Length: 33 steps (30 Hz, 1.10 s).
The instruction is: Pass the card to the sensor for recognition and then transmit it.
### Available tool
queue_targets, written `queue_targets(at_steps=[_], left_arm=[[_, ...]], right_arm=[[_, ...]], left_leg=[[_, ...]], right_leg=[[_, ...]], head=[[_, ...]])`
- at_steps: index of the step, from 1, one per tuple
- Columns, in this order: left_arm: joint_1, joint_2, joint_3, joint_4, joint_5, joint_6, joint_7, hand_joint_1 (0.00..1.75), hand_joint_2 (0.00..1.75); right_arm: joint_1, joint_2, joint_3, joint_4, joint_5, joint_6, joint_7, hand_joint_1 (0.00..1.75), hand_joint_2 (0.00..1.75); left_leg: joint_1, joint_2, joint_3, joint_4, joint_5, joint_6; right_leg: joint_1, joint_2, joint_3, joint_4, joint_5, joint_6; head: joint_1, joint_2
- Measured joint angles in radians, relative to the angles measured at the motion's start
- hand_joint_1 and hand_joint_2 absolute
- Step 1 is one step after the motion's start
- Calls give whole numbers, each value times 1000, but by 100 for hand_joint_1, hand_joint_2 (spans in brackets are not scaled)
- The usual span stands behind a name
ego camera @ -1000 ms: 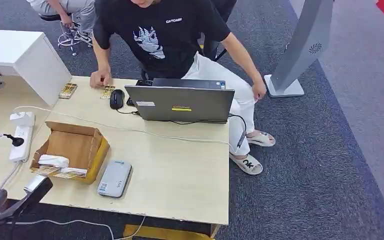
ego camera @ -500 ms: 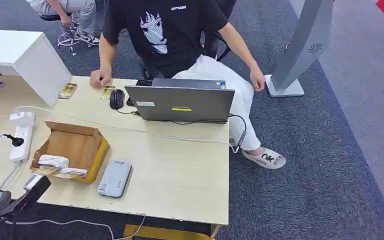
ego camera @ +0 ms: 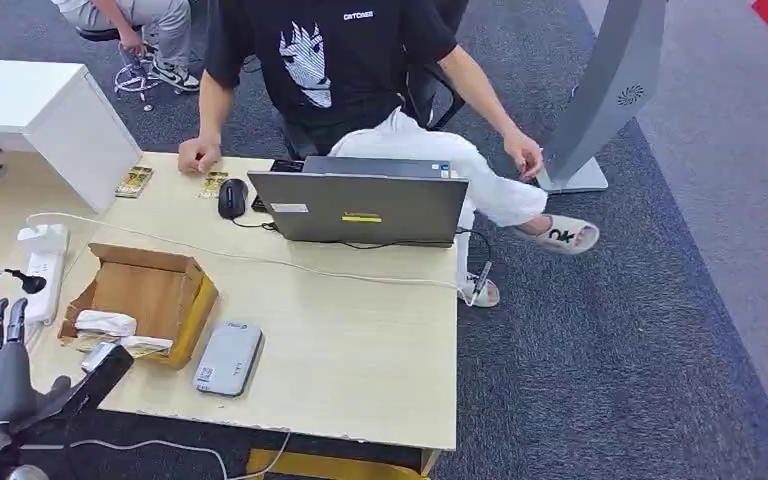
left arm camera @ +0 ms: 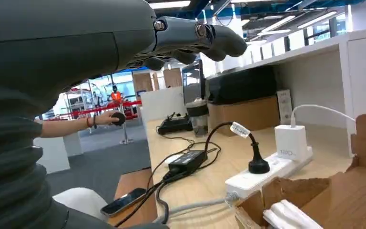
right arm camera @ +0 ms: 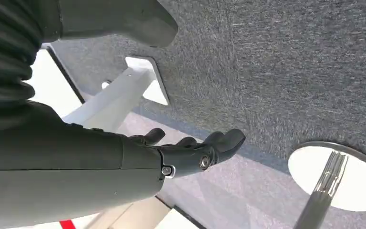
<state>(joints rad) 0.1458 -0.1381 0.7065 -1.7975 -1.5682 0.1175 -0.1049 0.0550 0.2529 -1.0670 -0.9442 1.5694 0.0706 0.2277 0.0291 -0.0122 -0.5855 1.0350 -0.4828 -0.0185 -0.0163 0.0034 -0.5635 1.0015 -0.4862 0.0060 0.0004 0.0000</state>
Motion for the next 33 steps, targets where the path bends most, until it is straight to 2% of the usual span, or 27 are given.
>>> queue_targets(at_steps=[10, 24, 33], left_arm=[[5, 4, -75, 31, -1, 0, 38, 0, 175], [10, 13, -127, 52, -1, 0, 25, 0, 175], [11, 29, -154, 85, -1, -34, 39, 0, 175]], right_arm=[[-1, -3, 14, 6, 0, 0, 2, 0, 175], [-1, -3, 21, 10, 0, -3, -10, 0, 175], [-1, -6, 23, 18, 0, -9, 6, 0, 175]], left_leg=[[0, 0, 0, 0, 0, 0], [0, 0, 0, 0, 0, 0], [0, 0, 0, 0, 0, 0]], right_leg=[[0, 0, 0, 0, 0, 0], [0, 0, 0, 0, 0, 0], [0, 0, 0, 0, 0, 0]], head=[[0, 0], [0, 0], [0, 0]])
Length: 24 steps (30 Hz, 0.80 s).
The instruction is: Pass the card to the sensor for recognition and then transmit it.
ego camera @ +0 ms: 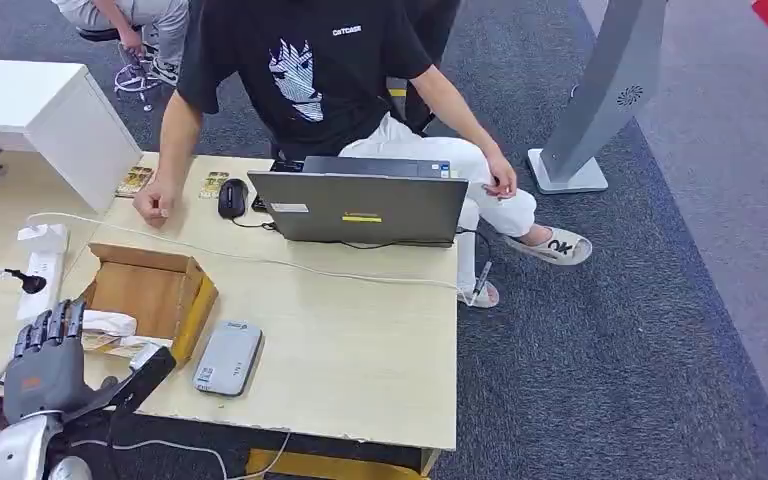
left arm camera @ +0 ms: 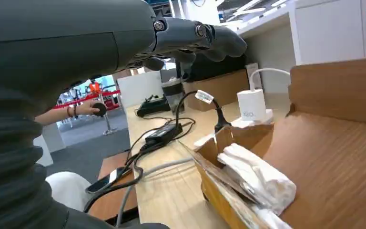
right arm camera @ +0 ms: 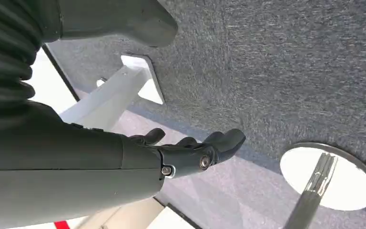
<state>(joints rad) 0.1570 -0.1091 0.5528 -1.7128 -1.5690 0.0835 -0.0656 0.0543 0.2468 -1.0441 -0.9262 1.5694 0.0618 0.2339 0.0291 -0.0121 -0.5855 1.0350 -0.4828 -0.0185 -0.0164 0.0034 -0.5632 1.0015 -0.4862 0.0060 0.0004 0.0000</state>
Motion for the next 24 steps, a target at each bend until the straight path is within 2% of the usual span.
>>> queue_targets(at_steps=[18, 24], left_arm=[[1, 8, -3, 19, 0, -4, -10, 0, 175], [0, 14, -3, 66, 0, 18, -31, 0, 175]], right_arm=[[0, 0, 3, 0, 0, 2, 8, 0, 175], [-1, -1, 18, 0, 0, 3, 3, 0, 175]], left_leg=[[0, 0, 0, 0, 0, 0], [0, 0, 0, 0, 0, 0]], right_leg=[[0, 0, 0, 0, 0, 0], [0, 0, 0, 0, 0, 0]], head=[[0, 0], [0, 0]])
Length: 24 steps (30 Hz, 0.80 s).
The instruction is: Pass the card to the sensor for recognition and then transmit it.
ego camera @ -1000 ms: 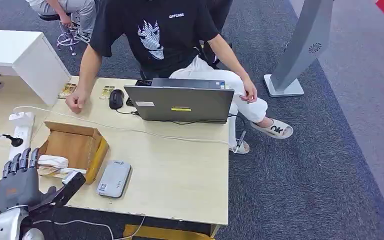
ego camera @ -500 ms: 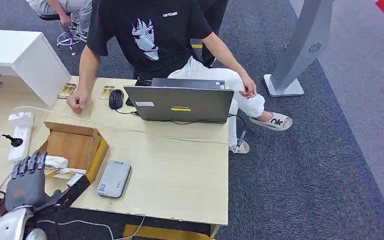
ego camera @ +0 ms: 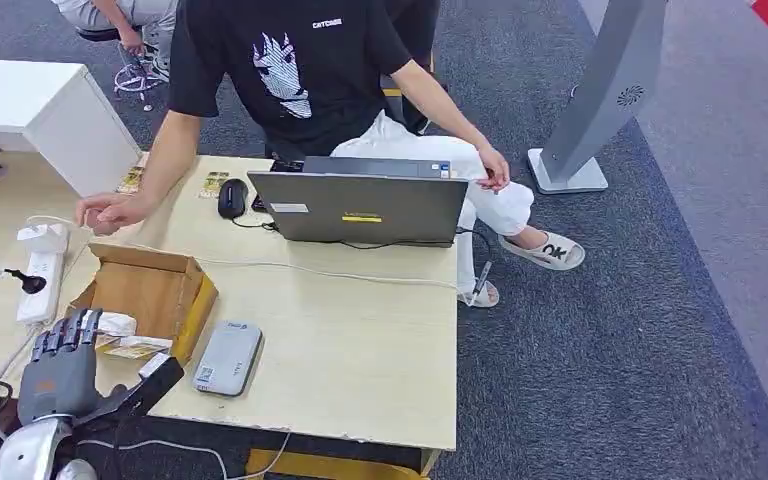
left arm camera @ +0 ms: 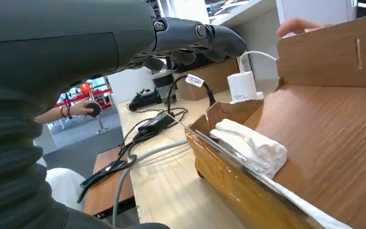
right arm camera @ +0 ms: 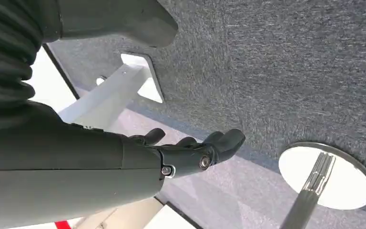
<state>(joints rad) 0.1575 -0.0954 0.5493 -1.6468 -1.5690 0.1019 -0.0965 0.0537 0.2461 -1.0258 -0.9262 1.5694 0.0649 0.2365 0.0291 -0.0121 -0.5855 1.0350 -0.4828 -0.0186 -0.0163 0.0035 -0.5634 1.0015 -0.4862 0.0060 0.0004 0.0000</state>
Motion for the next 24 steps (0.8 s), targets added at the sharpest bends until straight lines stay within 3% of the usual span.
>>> queue_targets(at_steps=[13, 15, 16, 17, 18, 19, 24], left_arm=[[0, 14, -12, 41, 0, 19, -1, 0, 175], [0, 17, -17, 48, 0, 21, -1, 7, 175], [0, 19, -20, 52, 0, 22, -1, 24, 175], [0, 19, -24, 55, 0, 23, -1, 52, 175], [0, 19, -26, 57, 0, 23, 0, 115, 175], [0, 19, -27, 59, 0, 24, 0, 145, 175], [0, 28, -40, 72, 0, 24, 0, 157, 175]], right_arm=[[0, 0, 2, 1, 0, 0, -6, 0, 175], [0, 0, 2, 1, 0, 0, -7, 0, 175], [0, 0, 3, 1, 0, 0, -8, 0, 175], [0, 0, 4, 1, 0, -1, -9, 0, 175], [0, 0, 5, 2, 0, -1, -10, 0, 175], [0, 0, 5, 2, 0, -1, -10, 0, 175], [0, 0, 5, 3, 0, -3, -14, 0, 175]], left_leg=[[0, 0, 0, 0, 0, 0], [0, 0, 0, 0, 0, 0], [0, 0, 0, 0, 0, 0], [0, 0, 0, 0, 0, 0], [0, 0, 0, 0, 0, 0], [0, 0, 0, 0, 0, 0], [0, 0, 0, 0, 0, 0]], right_leg=[[0, 0, 0, 0, 0, 0], [0, 0, 0, 0, 0, 0], [0, 0, 0, 0, 0, 0], [0, 0, 0, 0, 0, 0], [0, 0, 0, 0, 0, 0], [0, 0, 0, 0, 0, 0], [0, 0, 0, 0, 0, 0]], head=[[0, 0], [0, 0], [0, 0], [0, 0], [0, 0], [0, 0], [0, 0]])
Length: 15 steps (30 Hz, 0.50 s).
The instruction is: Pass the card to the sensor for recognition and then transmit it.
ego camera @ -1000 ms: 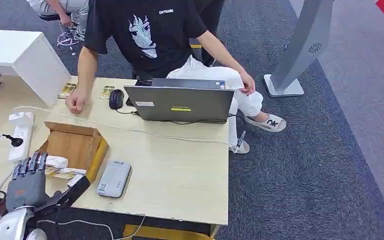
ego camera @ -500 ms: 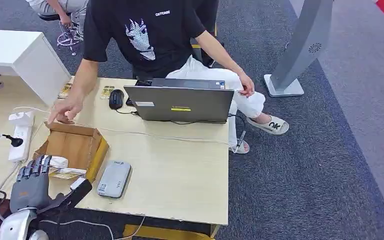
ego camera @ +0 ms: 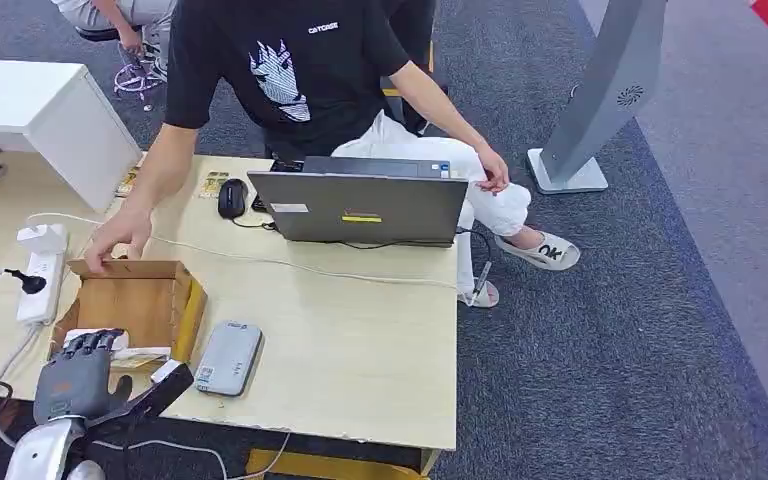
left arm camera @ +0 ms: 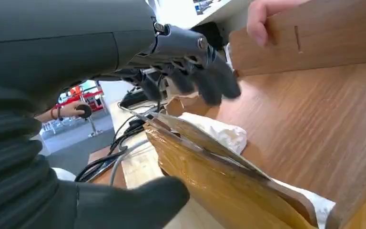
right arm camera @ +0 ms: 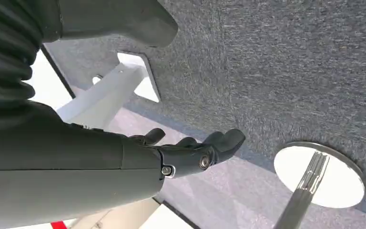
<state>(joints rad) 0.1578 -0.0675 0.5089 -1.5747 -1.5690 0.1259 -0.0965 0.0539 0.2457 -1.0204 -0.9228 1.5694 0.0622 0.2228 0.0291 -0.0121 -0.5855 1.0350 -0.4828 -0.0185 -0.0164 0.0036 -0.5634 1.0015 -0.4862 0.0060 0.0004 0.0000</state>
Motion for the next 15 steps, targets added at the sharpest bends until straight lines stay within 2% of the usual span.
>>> queue_targets(at_steps=[2, 15], left_arm=[[3, 0, -4, 0, 0, -8, 1, 164, 175], [8, 1, -33, -5, 0, -28, 8, 162, 175]], right_arm=[[0, 0, 0, 0, 0, 0, 0, 0, 175], [1, 0, 0, 2, 0, 1, 0, 0, 175]], left_leg=[[0, 0, 0, 0, 0, 0], [0, 1, 0, 0, 0, 0]], right_leg=[[0, 0, 0, 0, 0, 0], [0, 2, 0, 0, 0, 0]], head=[[0, 0], [0, 0]])
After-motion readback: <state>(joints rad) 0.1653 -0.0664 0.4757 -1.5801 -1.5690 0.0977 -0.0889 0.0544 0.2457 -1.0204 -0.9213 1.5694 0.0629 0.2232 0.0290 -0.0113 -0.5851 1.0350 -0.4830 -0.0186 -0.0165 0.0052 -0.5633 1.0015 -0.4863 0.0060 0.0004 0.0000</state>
